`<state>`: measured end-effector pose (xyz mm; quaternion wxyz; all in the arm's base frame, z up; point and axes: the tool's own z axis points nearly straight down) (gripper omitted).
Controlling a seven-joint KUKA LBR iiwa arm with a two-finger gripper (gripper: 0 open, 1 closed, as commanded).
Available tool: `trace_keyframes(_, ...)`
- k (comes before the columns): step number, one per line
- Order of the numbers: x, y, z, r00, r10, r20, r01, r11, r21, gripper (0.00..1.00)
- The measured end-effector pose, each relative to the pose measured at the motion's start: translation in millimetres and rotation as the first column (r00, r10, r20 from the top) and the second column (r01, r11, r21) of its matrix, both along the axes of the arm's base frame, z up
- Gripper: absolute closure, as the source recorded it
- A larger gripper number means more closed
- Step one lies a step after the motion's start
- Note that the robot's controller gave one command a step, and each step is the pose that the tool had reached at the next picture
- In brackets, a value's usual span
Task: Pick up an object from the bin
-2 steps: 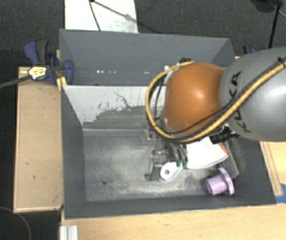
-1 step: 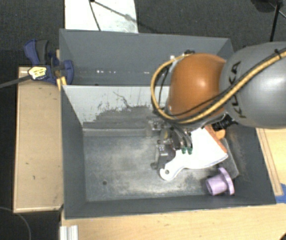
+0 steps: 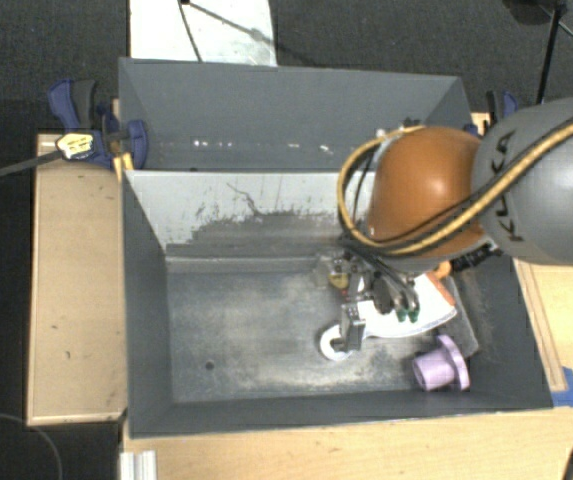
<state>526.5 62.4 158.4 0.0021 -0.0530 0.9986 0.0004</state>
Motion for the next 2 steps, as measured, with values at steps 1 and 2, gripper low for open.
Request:
trace_keyframes(1, 12.5, -19.3, -29.1, 0.999, -0.044, 0.0, 0.044, 0.999, -0.001, 0.0)
trace_keyframes(2, -1.6, -59.3, -57.2, 0.999, 0.046, -0.001, -0.046, 0.999, 0.0, 0.0)
